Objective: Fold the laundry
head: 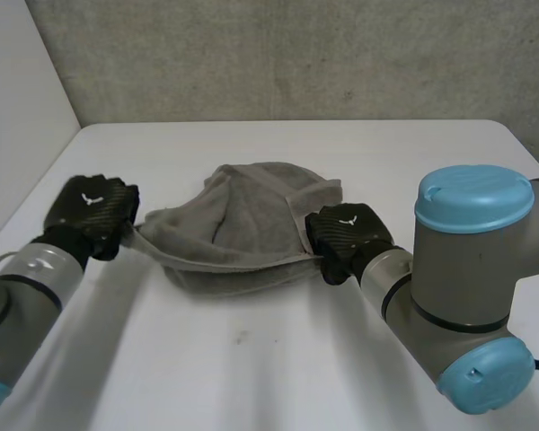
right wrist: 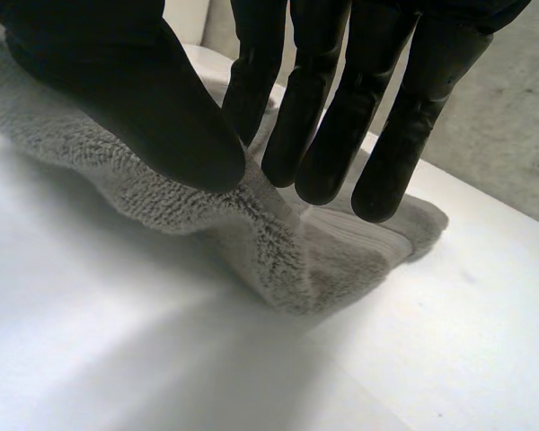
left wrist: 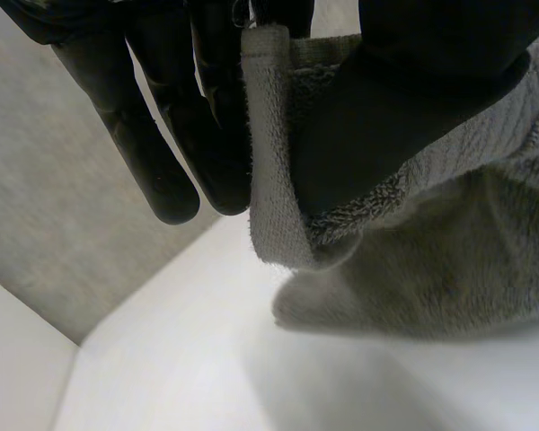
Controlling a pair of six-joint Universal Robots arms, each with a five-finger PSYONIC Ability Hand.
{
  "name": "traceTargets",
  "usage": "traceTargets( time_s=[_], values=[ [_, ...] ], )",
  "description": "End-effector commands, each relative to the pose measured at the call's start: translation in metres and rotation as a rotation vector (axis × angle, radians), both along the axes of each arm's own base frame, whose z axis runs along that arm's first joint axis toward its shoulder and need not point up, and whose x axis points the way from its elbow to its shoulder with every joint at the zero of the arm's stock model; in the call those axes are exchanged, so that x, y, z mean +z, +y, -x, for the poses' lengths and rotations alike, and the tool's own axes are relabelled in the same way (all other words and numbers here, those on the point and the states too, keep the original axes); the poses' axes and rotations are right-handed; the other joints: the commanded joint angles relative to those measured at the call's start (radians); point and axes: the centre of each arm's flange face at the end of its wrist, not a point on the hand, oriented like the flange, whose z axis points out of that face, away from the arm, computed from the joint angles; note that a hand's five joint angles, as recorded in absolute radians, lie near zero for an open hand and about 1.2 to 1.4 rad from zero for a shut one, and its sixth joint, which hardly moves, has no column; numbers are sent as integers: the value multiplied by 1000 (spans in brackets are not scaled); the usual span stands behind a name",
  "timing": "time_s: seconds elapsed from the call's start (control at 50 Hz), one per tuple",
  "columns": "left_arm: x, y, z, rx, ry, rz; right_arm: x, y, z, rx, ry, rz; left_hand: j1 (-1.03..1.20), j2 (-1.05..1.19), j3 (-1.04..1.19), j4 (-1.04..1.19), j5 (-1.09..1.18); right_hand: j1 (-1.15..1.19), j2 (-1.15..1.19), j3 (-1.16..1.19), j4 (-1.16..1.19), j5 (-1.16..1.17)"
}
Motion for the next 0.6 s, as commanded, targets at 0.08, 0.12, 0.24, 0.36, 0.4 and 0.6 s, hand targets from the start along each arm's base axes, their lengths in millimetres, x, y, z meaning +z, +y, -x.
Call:
traceTargets(
  time_s=[0.08, 0.12, 0.24, 0.36, 0.4, 0.6],
  values=[
    [39, 33, -9, 5, 20, 93, 8, 12, 0, 76, 29, -65, 235, 181, 182, 180, 193, -720, -937, -940, -945, -928],
    [46, 38, -10, 5, 23, 107, 28, -9, 5, 25, -18, -1, 235, 181, 182, 180, 193, -758, -975, -978, -983, -966],
    [67, 49, -13, 5, 33, 163, 35, -49, 24, -62, -37, 31, 235, 181, 182, 180, 193, -776, -993, -996, -1000, -984],
    [95, 53, -13, 2, 52, 250, 18, -65, 10, 30, 1, 64, 235, 181, 182, 180, 193, -758, -975, -978, -983, -966],
    [101, 55, -12, -1, 56, 263, 13, -68, 0, 135, 59, 137, 235, 181, 182, 180, 193, -749, -966, -969, -974, -957],
    [106, 67, -14, -4, 54, 240, -3, -78, -33, 328, 225, 411, 235, 181, 182, 180, 193, -644, -861, -864, -868, -852]
  ],
)
